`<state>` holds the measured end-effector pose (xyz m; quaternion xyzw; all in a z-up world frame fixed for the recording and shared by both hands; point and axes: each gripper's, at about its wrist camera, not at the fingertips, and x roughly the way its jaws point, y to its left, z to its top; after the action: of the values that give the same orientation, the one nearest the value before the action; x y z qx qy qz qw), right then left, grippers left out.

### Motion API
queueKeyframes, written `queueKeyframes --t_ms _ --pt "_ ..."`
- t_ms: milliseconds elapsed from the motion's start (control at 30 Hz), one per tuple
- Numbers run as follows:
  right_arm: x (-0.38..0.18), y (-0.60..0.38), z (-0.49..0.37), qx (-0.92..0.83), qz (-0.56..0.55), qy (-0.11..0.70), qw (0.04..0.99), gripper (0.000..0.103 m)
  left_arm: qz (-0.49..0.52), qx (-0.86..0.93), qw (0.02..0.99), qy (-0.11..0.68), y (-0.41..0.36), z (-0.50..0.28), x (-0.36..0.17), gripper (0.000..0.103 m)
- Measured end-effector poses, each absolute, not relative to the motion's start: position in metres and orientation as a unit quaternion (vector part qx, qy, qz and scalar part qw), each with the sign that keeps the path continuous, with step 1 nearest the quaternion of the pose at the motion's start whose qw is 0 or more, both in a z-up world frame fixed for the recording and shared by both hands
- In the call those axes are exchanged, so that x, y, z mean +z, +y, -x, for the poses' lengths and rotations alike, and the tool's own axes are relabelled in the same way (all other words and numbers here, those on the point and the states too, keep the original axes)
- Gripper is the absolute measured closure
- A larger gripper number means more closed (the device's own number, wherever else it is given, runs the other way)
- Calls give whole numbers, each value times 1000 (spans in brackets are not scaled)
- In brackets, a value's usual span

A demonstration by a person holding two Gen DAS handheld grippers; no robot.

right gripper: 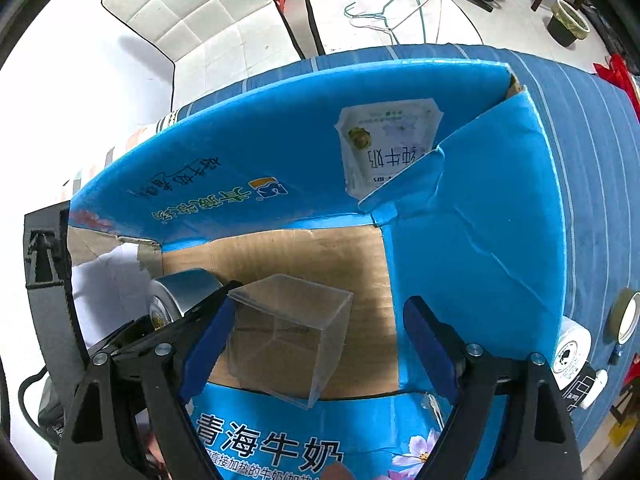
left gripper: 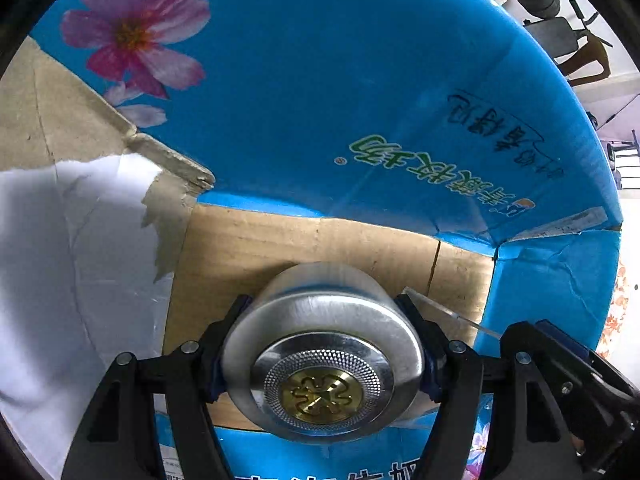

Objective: Organize rigid objects
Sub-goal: 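Lower the silver tin and clear cube box into the blue box and release both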

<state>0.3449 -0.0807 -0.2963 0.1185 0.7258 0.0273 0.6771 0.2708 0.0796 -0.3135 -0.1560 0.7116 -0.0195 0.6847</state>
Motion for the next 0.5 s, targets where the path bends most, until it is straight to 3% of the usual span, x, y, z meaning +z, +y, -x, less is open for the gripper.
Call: queueKeyframes --t_ms 133,200,333,400,500 --pt "-298 -76 -345 29 -112 730 674 14 134 -9 681 720 80 -270 -313 34" --pt "-298 -74 -344 29 -111 730 674 14 117 1 685 719 79 -268 -311 24" --pt "-289 -77 -342 26 -107 724 680 14 97 5 698 709 81 -265 -292 17" --pt "-284 -80 -340 26 -103 724 682 11 80 5 707 703 81 -263 -283 1" --pt "-278 -81 -332 36 -93 726 680 10 56 17 724 687 82 -255 -263 0"
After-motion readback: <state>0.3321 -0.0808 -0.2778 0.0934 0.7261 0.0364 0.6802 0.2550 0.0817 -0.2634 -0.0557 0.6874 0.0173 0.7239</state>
